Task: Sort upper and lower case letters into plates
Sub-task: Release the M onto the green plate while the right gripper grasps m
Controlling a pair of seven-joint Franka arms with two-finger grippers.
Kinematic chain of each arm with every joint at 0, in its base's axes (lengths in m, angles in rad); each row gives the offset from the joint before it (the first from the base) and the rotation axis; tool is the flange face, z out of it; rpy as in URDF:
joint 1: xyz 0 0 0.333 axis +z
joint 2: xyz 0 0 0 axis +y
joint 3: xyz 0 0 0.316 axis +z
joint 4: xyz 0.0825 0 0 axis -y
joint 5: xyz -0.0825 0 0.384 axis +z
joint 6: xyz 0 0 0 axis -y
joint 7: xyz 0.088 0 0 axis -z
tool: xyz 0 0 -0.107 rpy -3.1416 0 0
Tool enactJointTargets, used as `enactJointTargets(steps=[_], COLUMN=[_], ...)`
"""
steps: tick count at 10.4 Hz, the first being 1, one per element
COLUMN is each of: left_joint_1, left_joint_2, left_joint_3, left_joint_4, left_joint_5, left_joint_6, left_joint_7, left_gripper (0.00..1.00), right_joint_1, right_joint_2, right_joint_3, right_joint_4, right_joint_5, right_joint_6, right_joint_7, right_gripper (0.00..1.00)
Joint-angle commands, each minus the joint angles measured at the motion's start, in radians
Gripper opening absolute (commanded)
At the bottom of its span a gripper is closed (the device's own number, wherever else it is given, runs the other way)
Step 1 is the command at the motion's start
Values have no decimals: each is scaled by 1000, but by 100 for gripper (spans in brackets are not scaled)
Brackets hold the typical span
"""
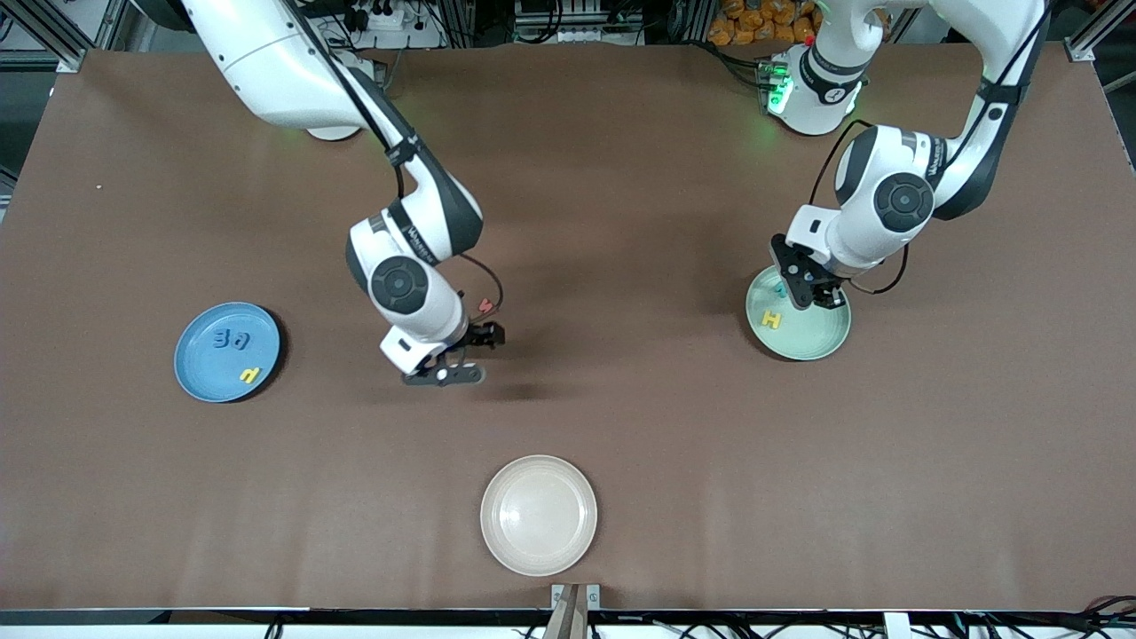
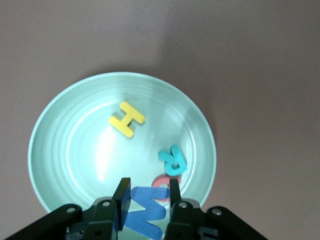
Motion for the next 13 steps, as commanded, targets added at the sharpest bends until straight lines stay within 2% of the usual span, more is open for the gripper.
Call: enactJointTargets(steps=[1, 2, 4, 5, 7, 13], left_joint_1=[-2, 0, -2, -2, 6, 14], left_joint_2=[34, 33, 32, 32, 36, 65], left_joint_3=[-1, -1, -1, -1, 6, 52], left_joint_4=[-5, -6, -5, -5, -8, -17], left_joint_5=[-15, -15, -15, -15, -15, -14], left_joint_6=[75, 76, 77, 77, 94, 129], left_joint_7=[24, 26, 26, 27, 50, 85], left_gripper=[11, 11, 18, 18, 18, 17], right_joint_1=[-49, -34, -11, -11, -14, -6], right_joint_2=[-111, -109, -116, -116, -103, -41], right_joint_3=[76, 81, 81, 82, 93, 93], right_joint_4=[-180, -205, -341, -355, -358, -355], right_joint_5=[-110, -147, -185, -194, -238, -243], right_joint_6=[16, 36, 292, 328, 343, 405], right_joint_7=[-119, -144, -142, -145, -147, -205], right_gripper=[100, 100, 100, 100, 100, 100])
